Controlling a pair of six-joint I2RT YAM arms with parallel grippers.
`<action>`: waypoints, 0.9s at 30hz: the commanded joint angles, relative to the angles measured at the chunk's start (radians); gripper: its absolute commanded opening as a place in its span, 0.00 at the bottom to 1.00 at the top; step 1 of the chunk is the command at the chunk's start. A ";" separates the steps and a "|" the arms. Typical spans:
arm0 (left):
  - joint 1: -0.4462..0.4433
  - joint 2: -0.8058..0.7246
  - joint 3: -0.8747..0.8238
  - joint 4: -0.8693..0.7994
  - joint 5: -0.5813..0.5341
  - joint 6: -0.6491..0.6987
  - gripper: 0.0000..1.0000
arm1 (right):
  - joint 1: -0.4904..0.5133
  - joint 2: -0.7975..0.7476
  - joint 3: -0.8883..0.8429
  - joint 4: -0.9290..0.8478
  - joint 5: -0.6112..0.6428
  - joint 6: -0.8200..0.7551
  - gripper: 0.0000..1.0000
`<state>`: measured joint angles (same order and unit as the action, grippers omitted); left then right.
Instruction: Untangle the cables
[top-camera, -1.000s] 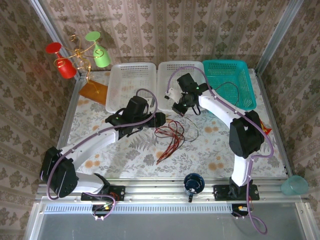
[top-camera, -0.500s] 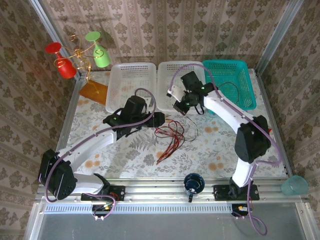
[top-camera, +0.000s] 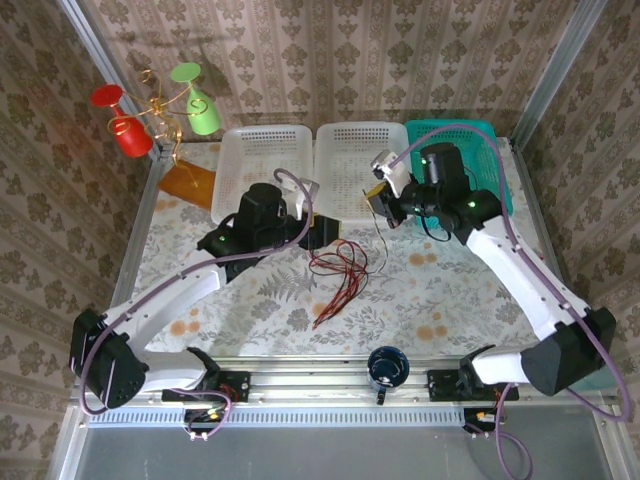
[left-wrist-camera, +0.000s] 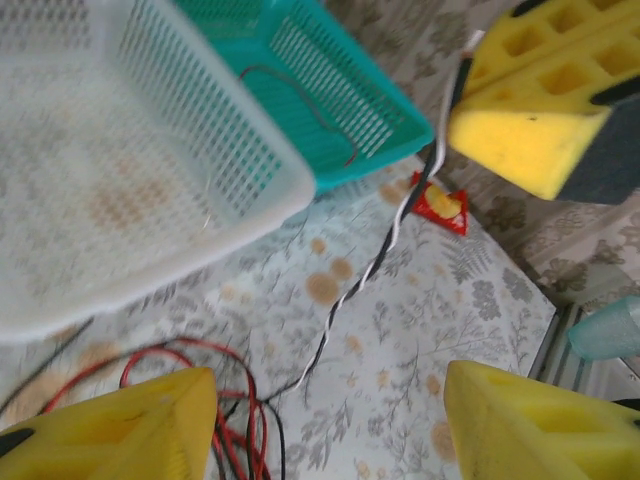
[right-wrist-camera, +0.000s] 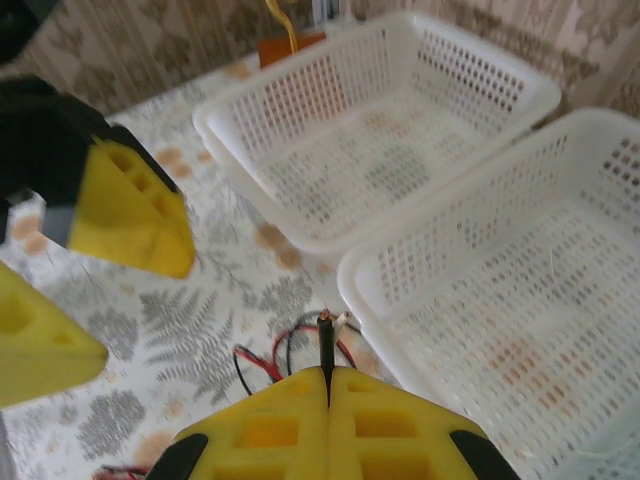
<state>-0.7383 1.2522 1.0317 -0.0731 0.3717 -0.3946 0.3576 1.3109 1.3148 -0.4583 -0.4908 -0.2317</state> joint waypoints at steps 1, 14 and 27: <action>-0.014 -0.030 -0.040 0.194 0.061 0.154 0.63 | -0.012 -0.042 -0.012 0.155 -0.129 0.114 0.00; -0.007 0.117 -0.019 0.434 0.228 0.266 0.63 | -0.029 -0.023 -0.025 0.314 -0.309 0.247 0.00; -0.003 0.203 0.012 0.582 0.235 0.145 0.00 | -0.035 -0.018 -0.055 0.343 -0.323 0.282 0.00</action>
<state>-0.7452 1.4567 1.0172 0.4389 0.5991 -0.2123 0.3302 1.2896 1.2694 -0.1436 -0.7940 0.0345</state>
